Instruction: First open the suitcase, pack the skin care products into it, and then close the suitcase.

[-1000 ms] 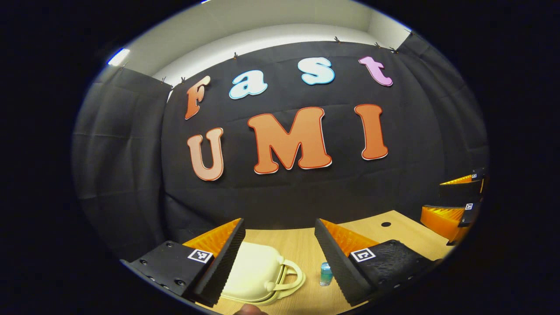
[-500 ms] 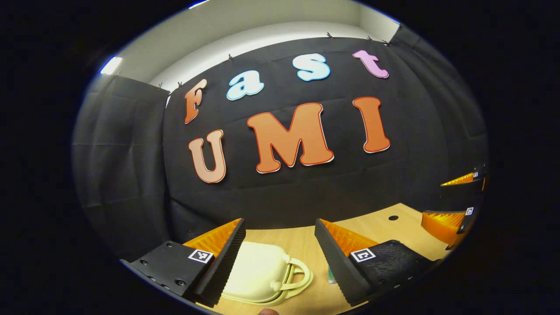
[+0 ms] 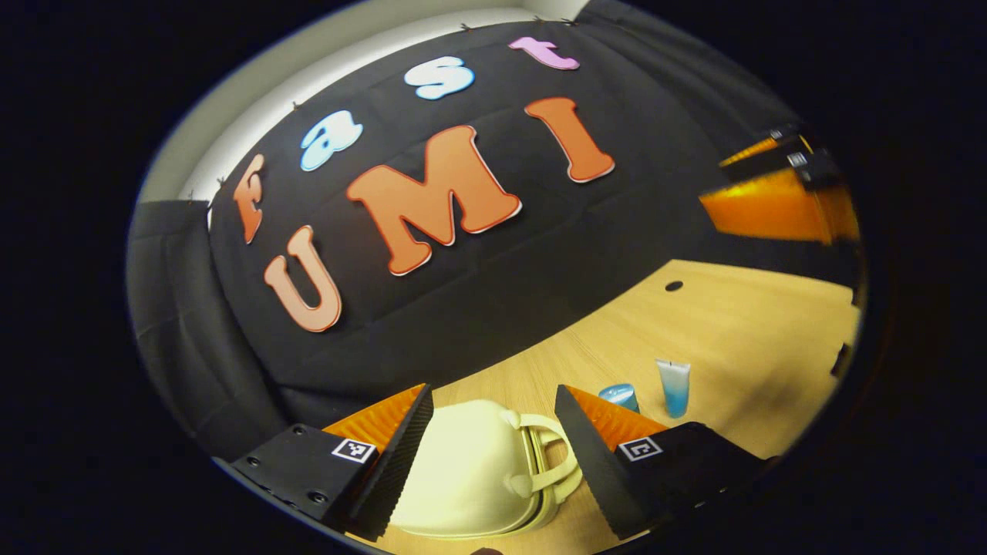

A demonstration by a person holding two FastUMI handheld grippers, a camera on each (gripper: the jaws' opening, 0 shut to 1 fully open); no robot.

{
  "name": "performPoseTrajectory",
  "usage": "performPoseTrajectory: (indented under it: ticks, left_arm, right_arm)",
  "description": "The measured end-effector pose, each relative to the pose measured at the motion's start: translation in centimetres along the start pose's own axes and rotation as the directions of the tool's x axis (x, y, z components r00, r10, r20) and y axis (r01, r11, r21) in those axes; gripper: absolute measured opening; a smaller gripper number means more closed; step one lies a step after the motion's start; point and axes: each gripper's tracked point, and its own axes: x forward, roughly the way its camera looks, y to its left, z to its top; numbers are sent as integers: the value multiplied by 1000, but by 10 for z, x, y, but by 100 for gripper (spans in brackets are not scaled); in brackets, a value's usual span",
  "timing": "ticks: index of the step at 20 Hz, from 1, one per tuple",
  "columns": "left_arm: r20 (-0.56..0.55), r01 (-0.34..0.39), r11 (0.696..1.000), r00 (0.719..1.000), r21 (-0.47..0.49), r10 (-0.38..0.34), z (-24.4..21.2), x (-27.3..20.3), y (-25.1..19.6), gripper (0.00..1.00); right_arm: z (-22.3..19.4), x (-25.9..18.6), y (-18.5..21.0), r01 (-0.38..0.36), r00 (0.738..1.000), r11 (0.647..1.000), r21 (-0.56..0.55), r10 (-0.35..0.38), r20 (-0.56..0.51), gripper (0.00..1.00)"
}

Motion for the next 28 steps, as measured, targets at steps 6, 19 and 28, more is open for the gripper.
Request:
performPoseTrajectory:
  ticks: [6,19,28]
  left_arm:
    - [-116,163,979,982,125,-149,-65,27,-41,98]
    - [-228,270,828,957,491,-177,-131,39,-68,92]
    - [-207,269,696,963,666,-175,-137,55,-89,18]
  right_arm:
    - [-8,1,-61,187,982,982,-6,-187,-38,95]
    - [-9,-20,-85,327,943,943,-60,-330,-43,96]
    - [-10,-26,-86,352,934,935,-35,-354,-46,95]
